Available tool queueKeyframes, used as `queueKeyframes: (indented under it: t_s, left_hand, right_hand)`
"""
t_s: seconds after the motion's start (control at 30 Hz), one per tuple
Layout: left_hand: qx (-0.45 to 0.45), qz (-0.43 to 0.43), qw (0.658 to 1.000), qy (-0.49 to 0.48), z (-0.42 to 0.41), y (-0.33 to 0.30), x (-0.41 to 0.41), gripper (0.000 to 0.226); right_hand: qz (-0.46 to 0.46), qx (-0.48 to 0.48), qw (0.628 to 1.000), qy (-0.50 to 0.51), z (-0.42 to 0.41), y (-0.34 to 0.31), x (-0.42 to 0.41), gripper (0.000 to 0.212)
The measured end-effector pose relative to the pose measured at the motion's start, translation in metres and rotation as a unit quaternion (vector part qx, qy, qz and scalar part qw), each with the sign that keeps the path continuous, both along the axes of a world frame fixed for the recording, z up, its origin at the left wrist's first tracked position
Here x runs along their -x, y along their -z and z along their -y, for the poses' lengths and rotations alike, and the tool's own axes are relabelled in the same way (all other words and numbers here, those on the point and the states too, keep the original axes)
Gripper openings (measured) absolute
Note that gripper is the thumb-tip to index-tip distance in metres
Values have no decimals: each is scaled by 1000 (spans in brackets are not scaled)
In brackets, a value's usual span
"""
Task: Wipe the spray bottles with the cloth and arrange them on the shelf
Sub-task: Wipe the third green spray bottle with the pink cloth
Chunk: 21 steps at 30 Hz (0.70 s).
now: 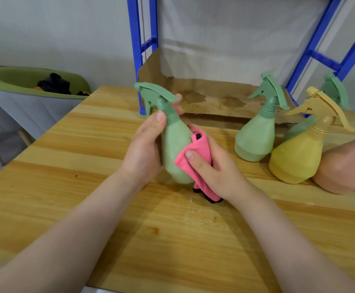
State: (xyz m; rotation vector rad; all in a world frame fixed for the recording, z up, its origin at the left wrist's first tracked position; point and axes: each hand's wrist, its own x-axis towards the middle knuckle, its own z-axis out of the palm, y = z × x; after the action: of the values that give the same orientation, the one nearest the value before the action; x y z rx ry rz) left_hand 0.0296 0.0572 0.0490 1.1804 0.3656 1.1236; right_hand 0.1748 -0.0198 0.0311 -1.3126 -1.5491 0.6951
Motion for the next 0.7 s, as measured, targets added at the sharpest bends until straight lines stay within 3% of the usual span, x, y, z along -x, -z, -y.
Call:
queueKeyframes:
  t_s: [0.2, 0.33, 0.47, 0.6, 0.7]
  left_hand:
    - [-91, -90, 987, 100, 13, 7, -5, 43]
    - [-105, -86, 987, 87, 12, 3, -5, 40]
    - [-100, -97, 990, 36, 12, 2, -6, 40]
    - [-114, -75, 991, 13, 19, 2, -12, 33]
    - [-67, -27, 997, 33, 25, 5, -16, 32]
  right_hand:
    - [76, -27, 997, 15, 5, -12, 2, 30]
    - [87, -72, 990, 86, 6, -14, 14, 31]
    - [88, -96, 979, 156, 7, -15, 17, 17]
    - [157, -124, 959, 203, 6, -15, 20, 48]
    - [198, -136, 948, 209, 7, -14, 25, 52]
